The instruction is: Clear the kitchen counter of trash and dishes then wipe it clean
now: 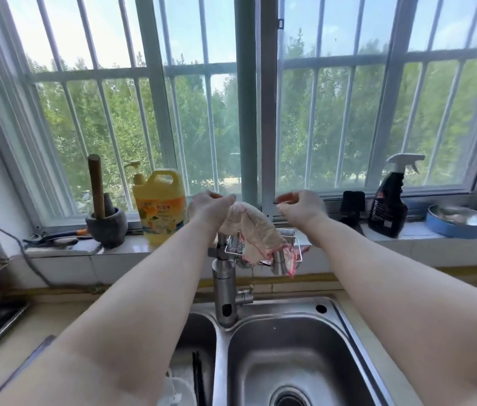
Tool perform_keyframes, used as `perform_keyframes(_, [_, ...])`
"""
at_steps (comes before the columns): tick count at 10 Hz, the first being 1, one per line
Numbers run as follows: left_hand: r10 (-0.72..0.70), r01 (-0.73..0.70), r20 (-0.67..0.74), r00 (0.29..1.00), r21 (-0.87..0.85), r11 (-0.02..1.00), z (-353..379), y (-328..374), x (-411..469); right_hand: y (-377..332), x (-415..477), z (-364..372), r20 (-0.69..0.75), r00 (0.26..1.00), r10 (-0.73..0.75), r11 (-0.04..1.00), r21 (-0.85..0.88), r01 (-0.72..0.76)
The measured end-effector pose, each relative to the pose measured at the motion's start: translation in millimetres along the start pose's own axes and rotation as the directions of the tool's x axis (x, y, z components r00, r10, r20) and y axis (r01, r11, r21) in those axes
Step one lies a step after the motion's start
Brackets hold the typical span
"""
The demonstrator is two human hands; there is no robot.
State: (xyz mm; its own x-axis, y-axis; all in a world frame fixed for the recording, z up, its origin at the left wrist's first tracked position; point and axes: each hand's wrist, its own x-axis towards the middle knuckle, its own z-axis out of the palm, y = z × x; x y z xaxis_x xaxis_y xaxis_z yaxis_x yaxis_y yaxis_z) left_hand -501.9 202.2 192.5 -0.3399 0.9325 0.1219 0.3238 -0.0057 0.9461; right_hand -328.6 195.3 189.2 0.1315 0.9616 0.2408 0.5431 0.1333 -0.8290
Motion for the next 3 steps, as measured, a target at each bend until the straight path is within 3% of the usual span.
perform_keyframes(1, [-0.028, 0.025, 0.012, 1.0, 0.186, 0.982, 3.4, -4.5, -15.9, 21.1, -17.4, -9.5, -0.029, 0.994, 0.106, 0.993, -0.048, -0.107])
perform_keyframes(2, [-0.098, 0.047, 0.093, 0.991, 0.439, 0.897, 4.8, -16.9, -32.6, 47.0, -31.9, -14.2, -0.021, 0.983, 0.18, 0.965, -0.191, -0.181])
perform_keyframes(3, [-0.229, 0.002, 0.233, 0.945, 0.698, 0.717, 12.1, -34.4, -57.2, 68.6, -55.2, -16.0, 0.083, 0.969, 0.233, 0.927, -0.321, -0.195])
